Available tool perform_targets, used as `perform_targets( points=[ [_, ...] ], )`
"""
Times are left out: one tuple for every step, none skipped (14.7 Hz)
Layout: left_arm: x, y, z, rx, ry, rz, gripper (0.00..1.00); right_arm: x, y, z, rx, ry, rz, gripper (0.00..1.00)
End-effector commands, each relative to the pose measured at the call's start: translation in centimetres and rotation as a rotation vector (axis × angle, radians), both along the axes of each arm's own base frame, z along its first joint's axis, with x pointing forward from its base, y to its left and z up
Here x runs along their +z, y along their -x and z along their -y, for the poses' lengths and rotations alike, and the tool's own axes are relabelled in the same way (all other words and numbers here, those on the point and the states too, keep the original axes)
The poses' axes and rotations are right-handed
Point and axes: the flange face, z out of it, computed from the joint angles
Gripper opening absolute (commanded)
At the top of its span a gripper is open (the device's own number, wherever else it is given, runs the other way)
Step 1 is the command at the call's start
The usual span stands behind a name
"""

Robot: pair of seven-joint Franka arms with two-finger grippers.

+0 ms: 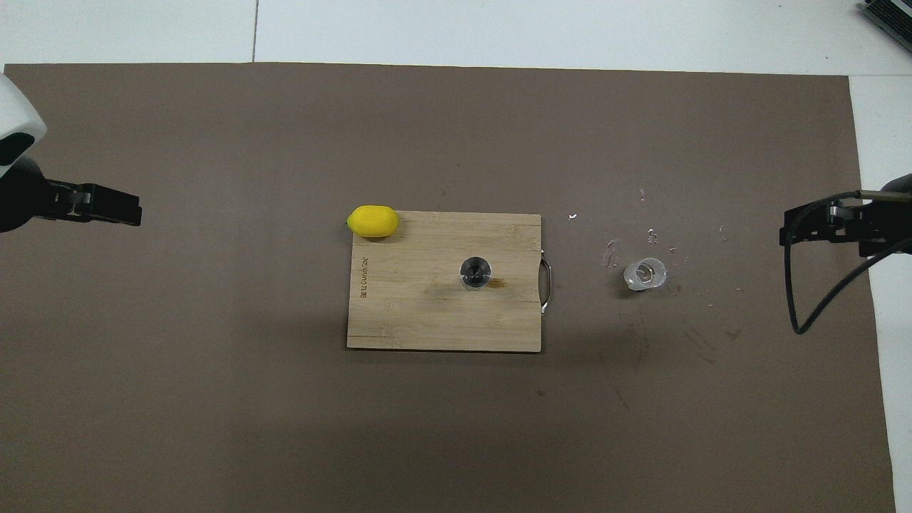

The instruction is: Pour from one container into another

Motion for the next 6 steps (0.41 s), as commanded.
perform_targets(
  points=[
    [0.05,0.51,0.05,0.01,0.009,0.006,1.0,0.04,0.31,0.12,-0.014,0.004,-0.011,1.0],
    [0.05,0.51,0.05,0.01,0.009,0.006,1.0,-0.05,0.57,0.19,-0.016,0.005,-0.014,1.0],
    [0.05,0.5,-0.03,0.012,0.009,0.006,1.0,-0.12,0.59,0.19,-0.016,0.004,-0.015,1.0],
    [0.05,0.49,-0.11,0.014,0.009,0.006,1.0,-0.1,0.55,0.11,-0.014,0.005,-0.012,1.0],
    [0.04,0.49,-0.28,0.017,0.009,0.005,1.0,-0.1,0.55,0.02,-0.013,0.005,-0.012,1.0],
    [-0.03,0.49,-0.27,0.017,0.01,0.003,1.0,-0.1,0.55,0.1,-0.014,0.005,-0.012,1.0]
  ],
)
